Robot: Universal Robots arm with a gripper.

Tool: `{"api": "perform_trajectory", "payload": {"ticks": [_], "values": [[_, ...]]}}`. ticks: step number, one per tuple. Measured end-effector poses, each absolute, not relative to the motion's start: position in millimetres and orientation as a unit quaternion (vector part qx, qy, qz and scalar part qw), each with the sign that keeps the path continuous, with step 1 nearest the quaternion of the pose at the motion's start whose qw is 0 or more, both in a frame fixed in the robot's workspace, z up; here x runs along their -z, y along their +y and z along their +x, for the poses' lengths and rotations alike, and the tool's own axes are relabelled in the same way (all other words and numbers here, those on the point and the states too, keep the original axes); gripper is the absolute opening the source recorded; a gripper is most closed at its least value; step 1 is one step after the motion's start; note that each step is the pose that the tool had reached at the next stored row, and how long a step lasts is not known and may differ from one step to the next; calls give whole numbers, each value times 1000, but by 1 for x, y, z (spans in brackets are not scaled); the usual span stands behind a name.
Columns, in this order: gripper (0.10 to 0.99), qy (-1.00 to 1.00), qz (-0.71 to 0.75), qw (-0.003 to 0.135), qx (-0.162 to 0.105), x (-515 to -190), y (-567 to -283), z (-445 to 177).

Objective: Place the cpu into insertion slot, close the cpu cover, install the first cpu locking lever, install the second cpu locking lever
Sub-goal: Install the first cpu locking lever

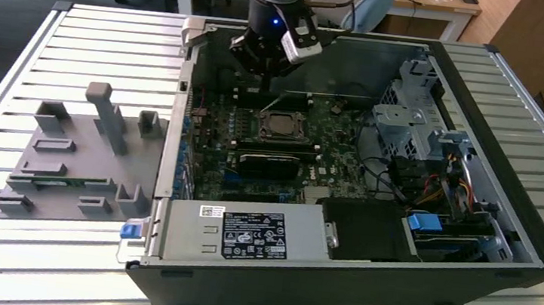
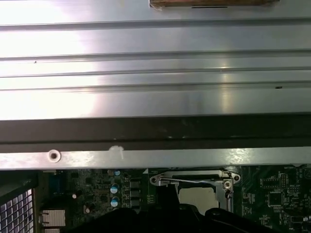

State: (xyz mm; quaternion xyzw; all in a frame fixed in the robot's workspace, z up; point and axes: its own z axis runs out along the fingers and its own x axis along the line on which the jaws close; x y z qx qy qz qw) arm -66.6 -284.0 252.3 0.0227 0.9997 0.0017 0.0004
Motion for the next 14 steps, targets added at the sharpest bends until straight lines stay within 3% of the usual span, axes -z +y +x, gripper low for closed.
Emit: {"api": "perform_trajectory", "payload": {"ticks": [14], "values": [[106, 1000, 23, 2, -18, -244, -284, -54]]}}
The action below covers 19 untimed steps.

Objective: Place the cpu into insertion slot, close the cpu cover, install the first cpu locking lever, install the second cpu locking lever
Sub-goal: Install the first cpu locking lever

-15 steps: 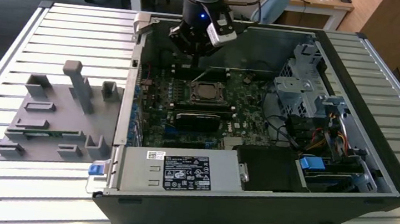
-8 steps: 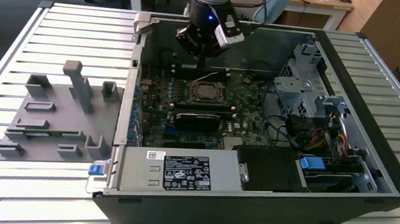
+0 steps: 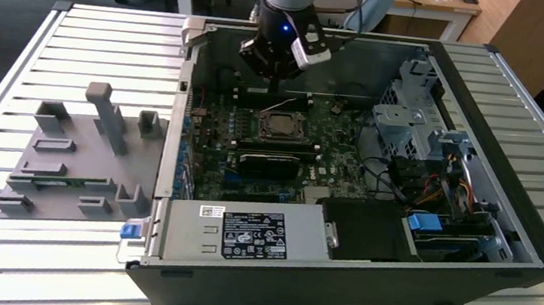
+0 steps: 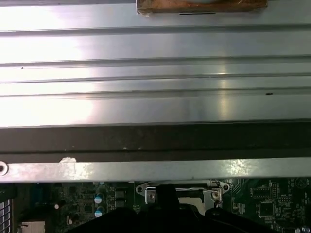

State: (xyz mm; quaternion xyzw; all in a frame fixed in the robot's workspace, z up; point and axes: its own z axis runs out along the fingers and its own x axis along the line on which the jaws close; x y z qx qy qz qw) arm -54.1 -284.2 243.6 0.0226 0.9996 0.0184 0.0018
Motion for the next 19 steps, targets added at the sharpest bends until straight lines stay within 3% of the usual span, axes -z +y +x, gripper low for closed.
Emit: {"api": "perform_trajectory", "payload": {"ticks": [19], "values": [[106, 1000, 22, 7, -19, -233, -283, -46]]}}
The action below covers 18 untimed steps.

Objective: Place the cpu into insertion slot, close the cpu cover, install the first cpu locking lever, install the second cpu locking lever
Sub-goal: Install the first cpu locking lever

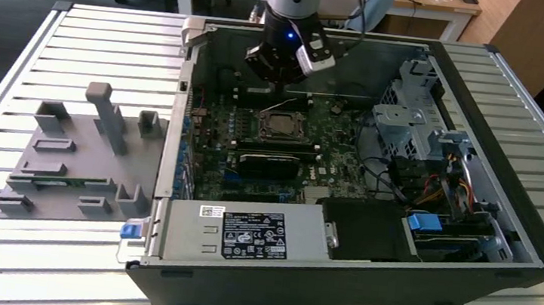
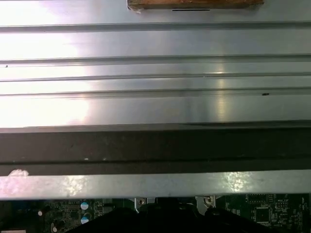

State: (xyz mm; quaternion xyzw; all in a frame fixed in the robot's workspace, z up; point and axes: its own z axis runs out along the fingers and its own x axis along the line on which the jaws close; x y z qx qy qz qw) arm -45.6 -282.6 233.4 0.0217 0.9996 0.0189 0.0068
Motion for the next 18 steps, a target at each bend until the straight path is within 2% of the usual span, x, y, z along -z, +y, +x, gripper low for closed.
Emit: {"api": "perform_trajectory", "payload": {"ticks": [18], "values": [[106, 1000, 22, 7, -19, -225, -279, -36]]}}
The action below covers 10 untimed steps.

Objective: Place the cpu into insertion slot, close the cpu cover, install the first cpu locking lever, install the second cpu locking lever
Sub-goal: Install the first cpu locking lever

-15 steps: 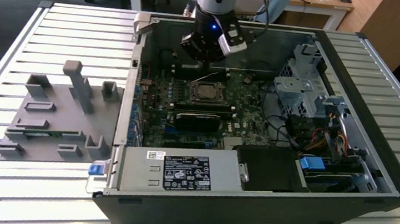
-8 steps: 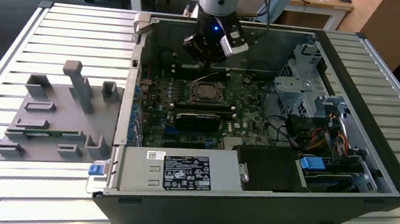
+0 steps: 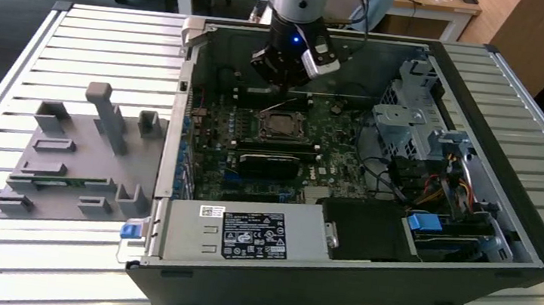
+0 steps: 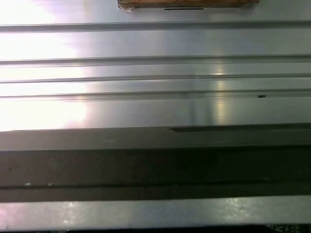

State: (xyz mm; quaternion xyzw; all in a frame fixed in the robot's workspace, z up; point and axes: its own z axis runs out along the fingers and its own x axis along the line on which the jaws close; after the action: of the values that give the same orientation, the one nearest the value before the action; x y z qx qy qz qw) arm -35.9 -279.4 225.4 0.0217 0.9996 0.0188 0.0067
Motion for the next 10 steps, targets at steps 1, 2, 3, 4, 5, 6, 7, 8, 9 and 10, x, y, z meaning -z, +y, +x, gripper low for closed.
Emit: {"api": "perform_trajectory", "payload": {"ticks": [1, 2, 3, 4, 5, 6, 7, 8, 9, 10], "values": [[106, 1000, 22, 7, -19, -225, -279, -35], [106, 1000, 22, 7, -19, -225, -279, -35], [106, 1000, 22, 7, -19, -225, -279, -34], [106, 1000, 22, 7, -19, -225, -279, -33], [106, 1000, 22, 7, -19, -224, -279, -33], [106, 1000, 22, 7, -19, -224, -279, -32], [106, 1000, 22, 7, -19, -224, -279, -32], [106, 1000, 22, 7, -19, -224, -279, -31], [106, 1000, 22, 7, -19, -224, -279, -31], [106, 1000, 22, 7, -19, -223, -278, -30]]}}
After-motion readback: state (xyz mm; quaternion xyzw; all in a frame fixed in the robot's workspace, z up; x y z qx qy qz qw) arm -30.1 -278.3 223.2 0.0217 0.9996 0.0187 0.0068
